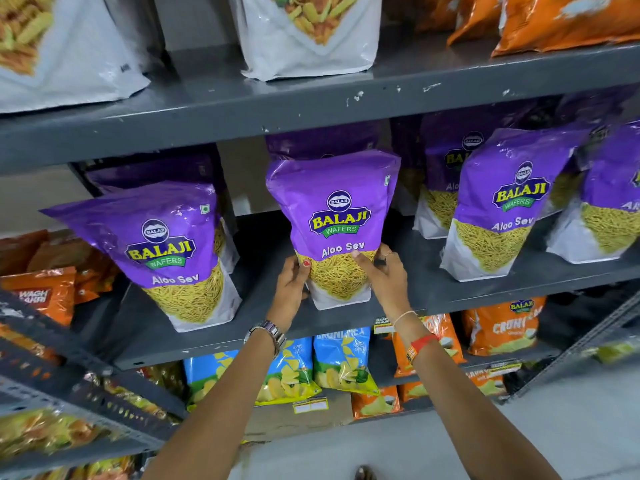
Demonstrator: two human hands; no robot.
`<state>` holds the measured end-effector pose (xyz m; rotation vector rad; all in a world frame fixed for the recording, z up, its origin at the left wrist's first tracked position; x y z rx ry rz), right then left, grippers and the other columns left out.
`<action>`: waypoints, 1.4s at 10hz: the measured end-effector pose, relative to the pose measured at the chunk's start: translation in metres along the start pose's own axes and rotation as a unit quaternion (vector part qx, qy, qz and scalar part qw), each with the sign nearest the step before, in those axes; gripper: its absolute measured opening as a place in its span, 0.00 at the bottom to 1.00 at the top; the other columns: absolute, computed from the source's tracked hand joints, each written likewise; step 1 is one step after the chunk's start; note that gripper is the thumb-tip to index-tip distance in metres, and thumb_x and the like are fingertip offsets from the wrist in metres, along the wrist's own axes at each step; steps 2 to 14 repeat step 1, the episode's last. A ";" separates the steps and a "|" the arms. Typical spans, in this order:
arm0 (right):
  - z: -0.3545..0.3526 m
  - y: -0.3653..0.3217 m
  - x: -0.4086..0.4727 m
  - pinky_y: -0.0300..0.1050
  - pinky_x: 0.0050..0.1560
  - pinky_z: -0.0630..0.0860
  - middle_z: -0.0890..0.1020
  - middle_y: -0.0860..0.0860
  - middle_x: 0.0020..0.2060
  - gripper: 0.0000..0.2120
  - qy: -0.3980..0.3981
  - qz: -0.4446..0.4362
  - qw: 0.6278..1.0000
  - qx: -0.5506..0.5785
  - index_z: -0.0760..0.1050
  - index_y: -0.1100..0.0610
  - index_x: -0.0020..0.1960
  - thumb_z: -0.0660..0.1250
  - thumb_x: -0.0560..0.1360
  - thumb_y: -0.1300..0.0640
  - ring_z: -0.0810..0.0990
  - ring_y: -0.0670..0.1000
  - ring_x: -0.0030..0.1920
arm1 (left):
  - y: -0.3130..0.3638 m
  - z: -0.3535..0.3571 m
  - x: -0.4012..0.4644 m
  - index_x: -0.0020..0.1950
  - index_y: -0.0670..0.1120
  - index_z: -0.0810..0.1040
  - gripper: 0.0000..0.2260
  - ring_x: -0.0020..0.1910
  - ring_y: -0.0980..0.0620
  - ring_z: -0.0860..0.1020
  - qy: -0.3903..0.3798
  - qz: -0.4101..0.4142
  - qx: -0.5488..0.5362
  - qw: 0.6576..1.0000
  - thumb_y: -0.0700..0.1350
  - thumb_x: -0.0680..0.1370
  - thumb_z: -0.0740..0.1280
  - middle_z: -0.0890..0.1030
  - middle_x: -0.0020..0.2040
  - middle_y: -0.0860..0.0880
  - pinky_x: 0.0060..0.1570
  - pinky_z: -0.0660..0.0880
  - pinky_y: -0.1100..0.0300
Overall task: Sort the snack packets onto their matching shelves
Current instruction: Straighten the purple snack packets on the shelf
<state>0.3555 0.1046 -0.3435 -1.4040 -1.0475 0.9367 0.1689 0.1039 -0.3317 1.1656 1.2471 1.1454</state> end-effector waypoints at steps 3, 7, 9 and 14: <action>-0.004 -0.008 -0.004 0.61 0.61 0.78 0.79 0.57 0.59 0.35 -0.014 -0.012 0.999 0.034 0.74 0.44 0.61 0.74 0.59 0.30 0.83 0.52 0.54 | 0.009 0.002 -0.008 0.66 0.47 0.64 0.14 0.62 0.49 0.71 0.018 0.017 -0.006 1.000 0.44 0.80 0.55 0.72 0.62 0.47 0.55 0.74 0.52; -0.004 -0.008 -0.004 0.61 0.61 0.78 0.79 0.57 0.59 0.35 -0.014 -0.012 0.999 0.034 0.74 0.44 0.61 0.74 0.59 0.30 0.83 0.52 0.54 | 0.009 0.002 -0.008 0.66 0.47 0.64 0.14 0.62 0.49 0.71 0.018 0.017 -0.006 1.000 0.44 0.80 0.55 0.72 0.62 0.47 0.55 0.74 0.52; -0.004 -0.008 -0.004 0.61 0.61 0.78 0.79 0.57 0.59 0.35 -0.014 -0.012 0.999 0.034 0.74 0.44 0.61 0.74 0.59 0.30 0.83 0.52 0.54 | 0.009 0.002 -0.008 0.66 0.47 0.64 0.14 0.62 0.49 0.71 0.018 0.017 -0.006 1.000 0.44 0.80 0.55 0.72 0.62 0.47 0.55 0.74 0.52; -0.004 -0.008 -0.004 0.61 0.61 0.78 0.79 0.57 0.59 0.35 -0.014 -0.012 0.999 0.034 0.74 0.44 0.61 0.74 0.59 0.30 0.83 0.52 0.54 | 0.009 0.002 -0.008 0.66 0.47 0.64 0.14 0.62 0.49 0.71 0.018 0.017 -0.006 1.000 0.44 0.80 0.55 0.72 0.62 0.47 0.55 0.74 0.52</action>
Point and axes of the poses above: each hand's wrist, its own x-axis towards the middle knuckle, its own z-axis out of the palm, y = z × x, the point moved 7 cm from there along x, towards the middle knuckle
